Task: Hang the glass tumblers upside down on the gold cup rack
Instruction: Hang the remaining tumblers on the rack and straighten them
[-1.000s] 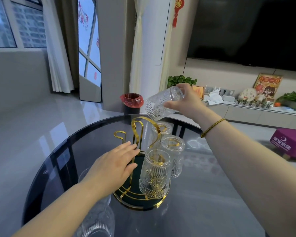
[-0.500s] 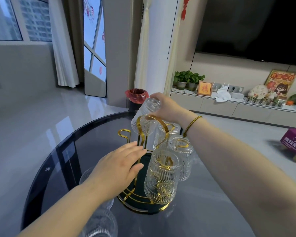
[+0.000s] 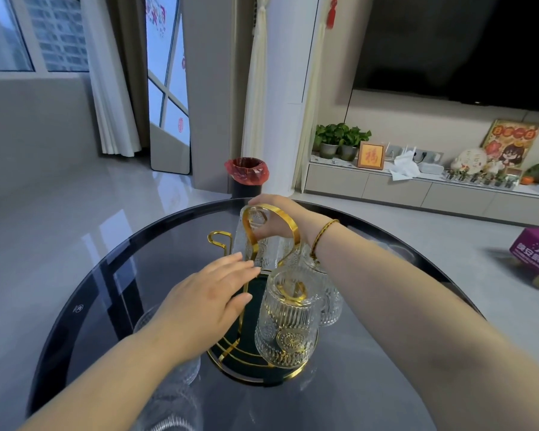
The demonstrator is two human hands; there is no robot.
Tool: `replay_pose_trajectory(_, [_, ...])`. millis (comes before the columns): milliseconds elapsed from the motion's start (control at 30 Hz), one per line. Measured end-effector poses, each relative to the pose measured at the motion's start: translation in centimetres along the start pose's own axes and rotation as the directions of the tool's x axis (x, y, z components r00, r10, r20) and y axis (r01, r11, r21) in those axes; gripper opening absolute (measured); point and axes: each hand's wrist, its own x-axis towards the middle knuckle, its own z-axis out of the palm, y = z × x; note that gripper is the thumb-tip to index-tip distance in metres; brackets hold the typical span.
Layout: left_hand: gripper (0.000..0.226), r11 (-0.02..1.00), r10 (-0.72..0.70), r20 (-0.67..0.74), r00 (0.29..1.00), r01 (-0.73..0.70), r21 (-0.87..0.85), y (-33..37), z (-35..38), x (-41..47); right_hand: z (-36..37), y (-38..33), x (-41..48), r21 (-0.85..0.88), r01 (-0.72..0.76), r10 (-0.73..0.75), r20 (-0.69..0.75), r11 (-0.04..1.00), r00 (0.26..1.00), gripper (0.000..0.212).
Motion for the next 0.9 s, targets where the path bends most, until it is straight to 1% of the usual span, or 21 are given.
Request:
replay_pose_trajectory(67, [0.043,1.000,0.000,0.002,1.000,0.000,0.004,0.0,0.0,0.1,-0.1,-0.1,-0.2,-0.001,0.012,-0.012,0.002,1.000,1.000,0.069])
replay_pose_trajectory(200, [0.043,1.000,-0.002,0.001,1.000,0.002,-0.005,0.1,0.0,0.0,-0.1,0.1,-0.2,-0.002,0.017,-0.017,0.012,1.000,1.000,0.070])
replay_pose_trajectory(400, [0.043,1.000,-0.002,-0.002,1.000,0.002,-0.008,0.2,0.1,0.3,-0.1,0.2,-0.3,0.004,0.030,-0.030,0.014,1.000,0.999,0.066])
replay_pose_trajectory(633, [0.043,1.000,0.022,-0.007,1.000,-0.022,-0.016,0.5,0.5,1.0,-0.5,1.0,-0.5,-0.018,0.043,-0.043,0.017,0.999,0.999,0.068])
replay_pose_trajectory(767, [0.043,0.999,0.028,-0.009,1.000,-0.028,-0.018,0.5,0.7,1.0,-0.4,1.1,-0.3,0.006,0.043,-0.043,0.012,0.999,0.999,0.069])
replay_pose_trajectory(900, [0.043,0.999,0.034,-0.013,0.999,-0.034,-0.019,0.4,0.8,1.2,-0.4,1.2,-0.3,0.021,0.064,-0.064,0.000,0.998,0.998,0.064])
